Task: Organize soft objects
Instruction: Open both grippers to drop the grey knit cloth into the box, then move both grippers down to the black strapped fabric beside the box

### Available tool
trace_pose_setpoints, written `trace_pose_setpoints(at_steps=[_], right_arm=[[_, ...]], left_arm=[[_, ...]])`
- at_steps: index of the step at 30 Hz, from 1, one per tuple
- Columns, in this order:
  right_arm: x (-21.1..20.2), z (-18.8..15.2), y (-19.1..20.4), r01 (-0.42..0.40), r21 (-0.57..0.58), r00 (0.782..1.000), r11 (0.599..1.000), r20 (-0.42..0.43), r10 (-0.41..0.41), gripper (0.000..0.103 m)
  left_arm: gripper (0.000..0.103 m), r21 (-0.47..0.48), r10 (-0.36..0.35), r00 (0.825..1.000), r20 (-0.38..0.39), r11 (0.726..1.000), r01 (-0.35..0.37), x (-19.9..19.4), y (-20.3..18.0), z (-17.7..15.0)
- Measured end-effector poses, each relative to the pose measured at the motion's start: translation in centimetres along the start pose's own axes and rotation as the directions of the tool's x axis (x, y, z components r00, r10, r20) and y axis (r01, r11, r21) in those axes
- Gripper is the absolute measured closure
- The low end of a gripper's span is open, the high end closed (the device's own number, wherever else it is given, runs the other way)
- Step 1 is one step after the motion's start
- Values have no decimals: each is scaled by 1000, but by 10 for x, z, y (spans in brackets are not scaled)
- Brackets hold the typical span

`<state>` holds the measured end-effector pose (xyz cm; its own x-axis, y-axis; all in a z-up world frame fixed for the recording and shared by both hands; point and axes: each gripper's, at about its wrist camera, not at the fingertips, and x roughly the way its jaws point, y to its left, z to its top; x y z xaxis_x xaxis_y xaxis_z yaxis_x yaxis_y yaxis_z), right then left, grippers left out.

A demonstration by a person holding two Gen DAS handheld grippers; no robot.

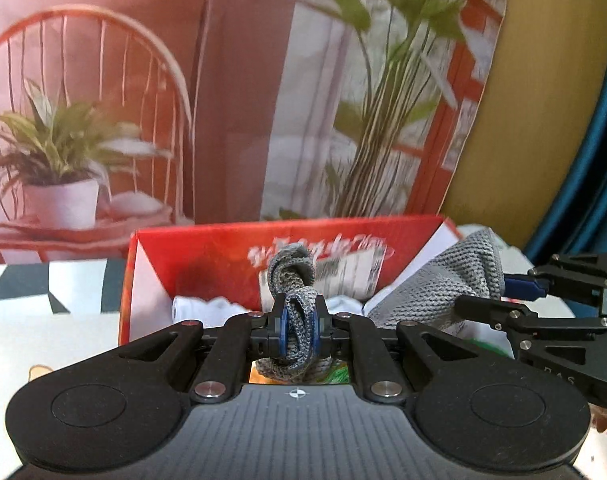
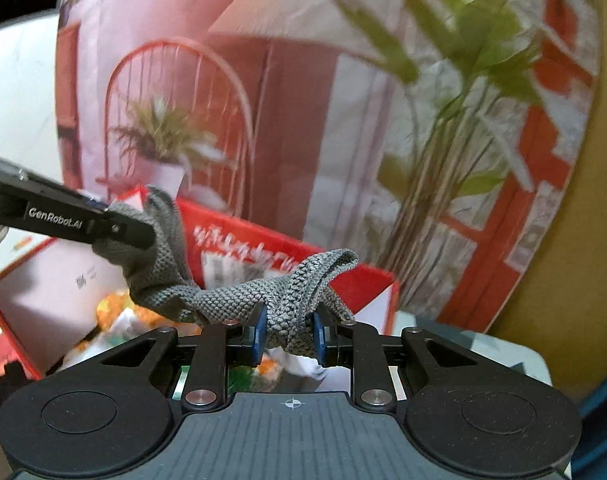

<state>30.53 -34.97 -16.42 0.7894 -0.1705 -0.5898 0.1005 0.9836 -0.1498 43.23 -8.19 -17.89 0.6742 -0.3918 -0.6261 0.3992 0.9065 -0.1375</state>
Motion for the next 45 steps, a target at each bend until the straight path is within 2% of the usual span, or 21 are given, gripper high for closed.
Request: trace_pose_setpoints(at_steps=[4,8,10,12,14,16,17,18,20,21,25,27,30,32,34,37,41,45], right_arm=[[11,0,7,-20,-12,999,1000,-44,20,82],[20,-1,8,-30,-1,997,1000,-76,30,81],[23,-2,8,-32,7,996,999,-89,32,80],[25,-3,8,-24,11,994,1000,-102,25,78],[23,-4,8,-12,17,995,1000,-102,14,73],[20,-5,5,11,28,996,1000,-88,-9,69],[16,-4,4,22,37,997,999,-75,-19,63],[13,-4,4,30,42,997,999,-68,-27,52],[6,-4,3,43,45,998,998,-46,-41,42],[2,-4,3,44,46,998,998,-35,-43,41],[-17,-6,5,36,65,999,997,20,-38,31],[-29,-10,8,27,76,997,997,64,-32,17],[-49,-17,12,-11,108,990,994,143,-4,1],[-60,-23,12,-41,142,984,989,180,15,0],[-68,-30,14,-41,169,980,985,197,7,0],[-80,-43,20,-38,193,973,980,230,-7,0],[-95,-62,29,26,211,958,977,273,-85,0],[-107,-81,39,23,198,947,980,309,-85,0]], left_arm=[[90,-10,10,999,-51,1000,-11,6,9,-3],[89,-21,13,998,-65,1000,-14,8,16,-3],[83,-24,13,998,-62,1000,-15,6,18,-3],[59,-21,19,998,-56,1000,-20,4,18,-3],[49,-15,20,999,-39,1000,-21,-1,18,-2],[49,-9,18,999,-27,1000,-18,-7,17,0],[46,-8,17,1000,-23,1000,-17,-10,15,1],[41,-5,18,1000,-16,1000,-18,-14,14,1],[35,8,24,1000,9,1000,-24,-25,11,2],[34,12,27,999,19,1000,-27,-30,9,1],[33,17,29,998,58,999,-30,-54,3,-6],[33,19,33,996,78,999,-34,-68,-1,-13],[32,8,52,994,101,999,-53,-87,-3,-27],[32,-12,48,991,121,999,-47,-102,-2,-39],[32,-23,19,989,146,1000,-15,-116,-2,-52],[32,-40,27,986,166,999,-20,-133,-3,-73],[32,-47,47,984,170,998,-39,-146,-4,-98],[32,-115,44,987,154,993,-27,-150,4,-117]])
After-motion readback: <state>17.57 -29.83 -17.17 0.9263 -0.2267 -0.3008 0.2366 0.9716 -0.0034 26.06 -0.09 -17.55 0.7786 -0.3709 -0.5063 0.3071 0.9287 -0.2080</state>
